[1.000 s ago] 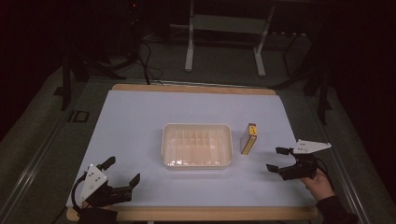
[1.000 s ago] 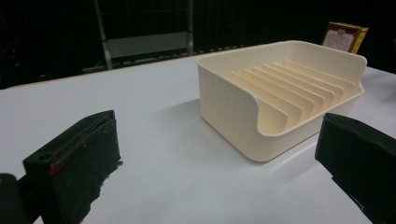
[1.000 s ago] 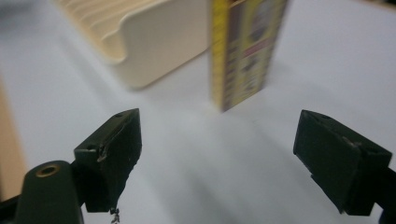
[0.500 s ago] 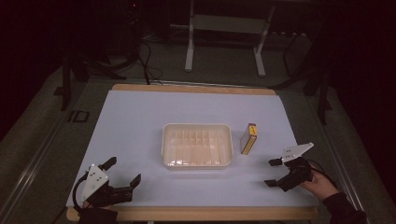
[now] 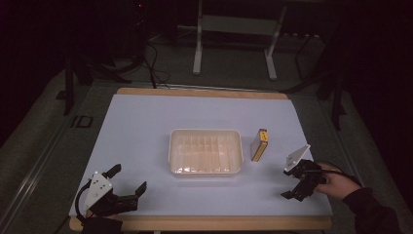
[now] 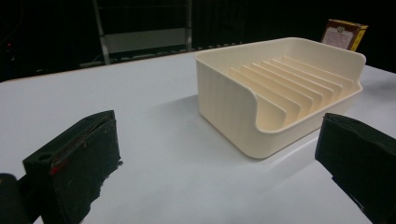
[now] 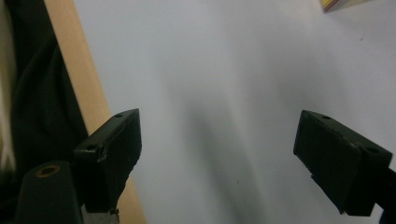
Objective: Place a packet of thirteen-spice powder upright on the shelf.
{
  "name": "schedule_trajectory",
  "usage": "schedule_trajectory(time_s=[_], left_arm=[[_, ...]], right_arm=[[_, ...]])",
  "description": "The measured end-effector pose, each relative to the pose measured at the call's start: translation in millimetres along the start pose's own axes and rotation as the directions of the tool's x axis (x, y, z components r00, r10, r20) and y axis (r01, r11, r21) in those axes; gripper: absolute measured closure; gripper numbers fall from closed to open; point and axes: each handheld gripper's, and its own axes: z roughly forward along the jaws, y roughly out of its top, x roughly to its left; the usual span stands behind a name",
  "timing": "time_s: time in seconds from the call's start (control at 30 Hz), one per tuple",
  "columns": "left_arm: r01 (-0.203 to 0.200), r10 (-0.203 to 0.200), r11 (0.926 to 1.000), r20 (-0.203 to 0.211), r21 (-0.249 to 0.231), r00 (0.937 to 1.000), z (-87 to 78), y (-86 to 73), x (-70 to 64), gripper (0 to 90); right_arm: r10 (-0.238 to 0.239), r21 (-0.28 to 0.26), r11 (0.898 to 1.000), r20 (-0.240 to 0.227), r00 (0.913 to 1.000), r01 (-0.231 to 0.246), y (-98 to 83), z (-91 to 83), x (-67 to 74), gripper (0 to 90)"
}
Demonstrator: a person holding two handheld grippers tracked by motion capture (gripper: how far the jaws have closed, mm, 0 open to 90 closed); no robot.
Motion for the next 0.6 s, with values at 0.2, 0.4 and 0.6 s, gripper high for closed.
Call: schedule_trajectory(time_s=[0.2,0.4,0.6], left_arm=[[-0.003,0.003,1.0000,0.000,0.007,1.0000,0.6,-0.3,-0.1,0.1],[0.004,-0.004,0.9999,0.002,0.010,1.0000,1.0,-0.7,-0.2,0.1],[0.001,-0.001,0.9999,0.002,0.010,1.0000,1.1,-0.9,-0.5,0.1]], right_arm=[[-0.011,0.074,0.997,-0.017,0.9998,0.012,6.8,-3.4,1.3,14.4],[-0.026,0.185,0.982,-0.033,0.9991,0.032,15.4,0.8,0.0,14.2],[-0.013,0.263,0.965,-0.046,0.9988,0.024,22.9,-1.3,-2.0,13.9]])
